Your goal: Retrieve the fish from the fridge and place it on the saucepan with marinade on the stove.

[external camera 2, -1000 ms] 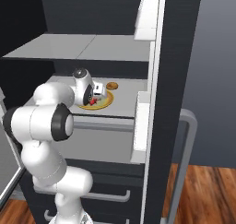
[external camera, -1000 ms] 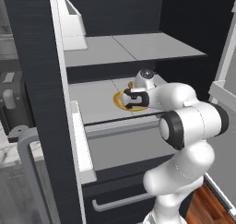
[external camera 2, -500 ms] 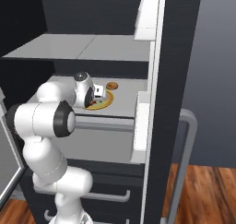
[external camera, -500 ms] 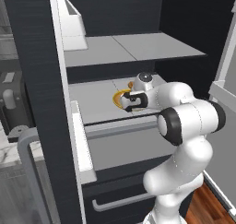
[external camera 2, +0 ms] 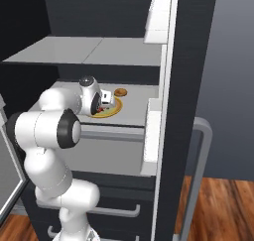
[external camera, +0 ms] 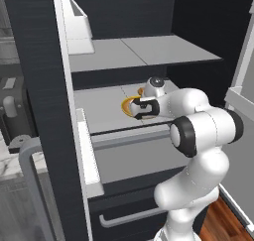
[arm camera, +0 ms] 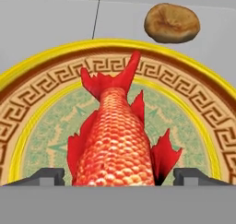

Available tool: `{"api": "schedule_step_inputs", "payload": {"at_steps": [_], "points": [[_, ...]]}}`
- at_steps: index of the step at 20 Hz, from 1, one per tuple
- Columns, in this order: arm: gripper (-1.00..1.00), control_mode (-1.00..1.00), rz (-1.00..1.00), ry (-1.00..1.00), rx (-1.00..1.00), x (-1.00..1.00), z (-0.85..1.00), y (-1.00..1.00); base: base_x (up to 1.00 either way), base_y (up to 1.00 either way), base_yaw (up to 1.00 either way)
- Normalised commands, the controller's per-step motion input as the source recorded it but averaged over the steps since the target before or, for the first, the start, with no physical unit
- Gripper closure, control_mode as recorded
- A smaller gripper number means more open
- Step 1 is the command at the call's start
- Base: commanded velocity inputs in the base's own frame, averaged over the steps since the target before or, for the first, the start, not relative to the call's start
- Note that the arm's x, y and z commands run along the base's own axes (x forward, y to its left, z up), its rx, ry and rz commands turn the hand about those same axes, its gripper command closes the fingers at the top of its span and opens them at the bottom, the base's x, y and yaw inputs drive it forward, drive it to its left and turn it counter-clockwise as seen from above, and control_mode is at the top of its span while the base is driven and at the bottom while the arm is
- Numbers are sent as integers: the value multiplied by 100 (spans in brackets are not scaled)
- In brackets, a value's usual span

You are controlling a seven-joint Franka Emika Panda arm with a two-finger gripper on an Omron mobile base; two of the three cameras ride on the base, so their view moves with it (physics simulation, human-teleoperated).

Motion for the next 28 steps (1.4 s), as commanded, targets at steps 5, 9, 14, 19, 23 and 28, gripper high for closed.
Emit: {"api": "schedule_step_inputs", "payload": {"at_steps": [5,9,14,19,23,28], "points": [[100,-100,0,0,0,0,0,0,0,0,0],[100,-100,0,0,0,0,0,0,0,0,0],[100,-100,0,-7,0,0,0,0,0,0,0],[100,-100,0,-30,4,-11,12,0,0,0,0],[100,-100,0,-24,2,-49,38,0,0,0,0],[100,-100,0,-1,0,-61,82,-1,0,0,0]]}}
